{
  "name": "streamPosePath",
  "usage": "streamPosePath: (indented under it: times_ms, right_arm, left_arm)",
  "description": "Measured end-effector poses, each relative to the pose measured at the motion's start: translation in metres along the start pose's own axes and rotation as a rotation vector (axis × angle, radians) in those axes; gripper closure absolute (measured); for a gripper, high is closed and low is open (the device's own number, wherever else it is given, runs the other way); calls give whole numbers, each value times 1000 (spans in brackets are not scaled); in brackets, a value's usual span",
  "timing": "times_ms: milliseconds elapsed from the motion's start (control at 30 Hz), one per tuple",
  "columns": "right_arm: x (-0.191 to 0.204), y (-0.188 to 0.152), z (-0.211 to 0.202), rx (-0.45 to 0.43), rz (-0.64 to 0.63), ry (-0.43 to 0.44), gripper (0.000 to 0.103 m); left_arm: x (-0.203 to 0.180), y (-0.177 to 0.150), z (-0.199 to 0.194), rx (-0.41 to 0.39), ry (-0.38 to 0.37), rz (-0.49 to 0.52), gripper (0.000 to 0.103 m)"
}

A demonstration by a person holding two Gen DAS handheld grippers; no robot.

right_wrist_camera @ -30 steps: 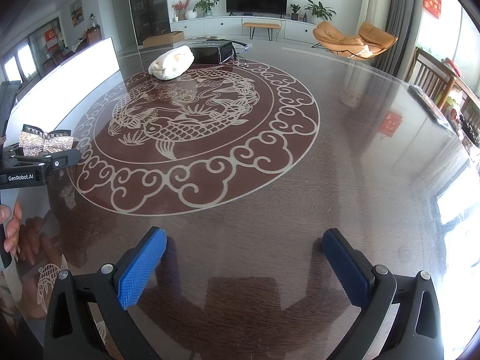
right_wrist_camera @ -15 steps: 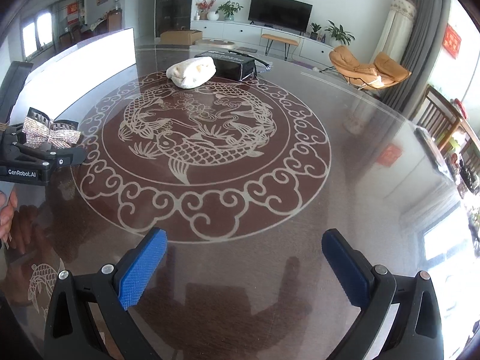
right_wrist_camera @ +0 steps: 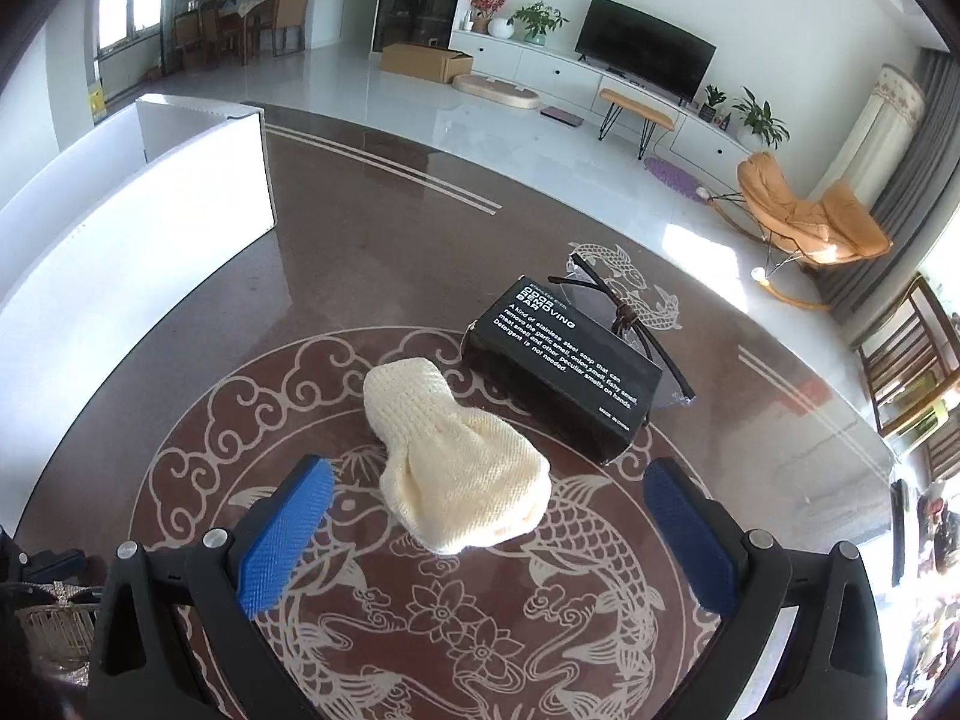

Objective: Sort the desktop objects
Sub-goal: 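Close right tool on the cream knitted cloth, then carry bow clip and knitted cloth into the white box and open both tools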

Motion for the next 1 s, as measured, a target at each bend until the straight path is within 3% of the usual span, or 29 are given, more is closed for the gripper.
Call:
streamPosePath:
  times_ms: [133, 233, 267, 367, 600, 867, 1000]
  right_arm:
    - [8, 3, 30, 65, 2, 33, 3]
    - [5, -5, 46, 121, 40, 58, 19]
    - [2, -9, 48, 138, 56, 70, 32]
    - [-3, -18, 45, 128, 84, 76, 42]
    - [-7, -55, 11, 95, 154, 119, 44]
    - [4, -155, -79, 84, 217, 119, 44]
    - [6, -205, -124, 119, 310, 215, 42]
  left_arm:
    - [0, 0, 0, 0, 0, 0, 0]
    - [0, 0, 0, 0, 0, 0, 0]
    - [0, 0, 0, 0, 0, 0, 0]
    - [0, 0, 0, 0, 0, 1, 0]
    - [1, 0, 0, -1, -3, 0, 0]
    - [1, 0, 0, -1, -5, 0, 0]
    - [1, 0, 1, -1, -8, 4, 0]
Point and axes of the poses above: each gripper's, at about its wrist camera, not at the fingertips, and z roughly the way its jaws point, x to its left, y to its top, the point moved 2 cm from there along z, roughly the way its jaws point, and after that the axes turned 7 degrees about -x, right-handed, at the moved point
